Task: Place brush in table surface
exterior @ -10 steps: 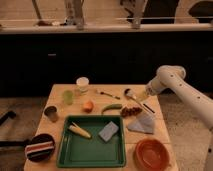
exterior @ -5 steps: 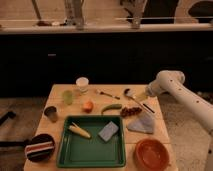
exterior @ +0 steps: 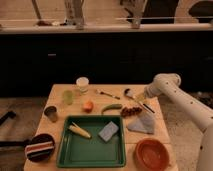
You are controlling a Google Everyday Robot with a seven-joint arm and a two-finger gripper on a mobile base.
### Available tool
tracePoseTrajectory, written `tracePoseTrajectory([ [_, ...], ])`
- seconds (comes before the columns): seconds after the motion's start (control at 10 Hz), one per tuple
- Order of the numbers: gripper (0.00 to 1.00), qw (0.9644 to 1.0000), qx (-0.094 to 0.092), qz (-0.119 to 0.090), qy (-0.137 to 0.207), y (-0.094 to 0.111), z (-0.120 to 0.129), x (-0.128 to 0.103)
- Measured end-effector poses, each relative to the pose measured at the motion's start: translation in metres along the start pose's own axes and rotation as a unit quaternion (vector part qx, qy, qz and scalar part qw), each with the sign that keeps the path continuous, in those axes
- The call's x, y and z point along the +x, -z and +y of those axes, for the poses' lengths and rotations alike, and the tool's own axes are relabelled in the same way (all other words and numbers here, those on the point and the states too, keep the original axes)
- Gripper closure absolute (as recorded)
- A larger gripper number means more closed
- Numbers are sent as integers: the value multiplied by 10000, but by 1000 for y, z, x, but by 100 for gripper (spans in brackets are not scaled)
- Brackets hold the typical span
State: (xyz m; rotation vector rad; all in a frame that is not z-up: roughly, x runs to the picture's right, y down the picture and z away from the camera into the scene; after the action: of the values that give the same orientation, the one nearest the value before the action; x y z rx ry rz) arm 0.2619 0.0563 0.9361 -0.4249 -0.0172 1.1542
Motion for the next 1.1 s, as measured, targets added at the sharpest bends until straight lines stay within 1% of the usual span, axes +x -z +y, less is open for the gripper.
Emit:
tracePoseTrajectory([
  [0.1, 20, 9999, 46, 29, -115, -6, -7, 4],
  [0.3, 20, 9997, 57, 72, -236, -14, -15, 9],
  [0.6, 20, 9990, 70, 217, -396, -23, -27, 20],
  [0.7, 20, 9989, 85, 273, -381, -24, -28, 24],
  [0.9, 20, 9989, 136, 407, -199, -30, -18, 26],
  [1.1, 20, 9977, 348, 572, 67, -33, -9, 29],
])
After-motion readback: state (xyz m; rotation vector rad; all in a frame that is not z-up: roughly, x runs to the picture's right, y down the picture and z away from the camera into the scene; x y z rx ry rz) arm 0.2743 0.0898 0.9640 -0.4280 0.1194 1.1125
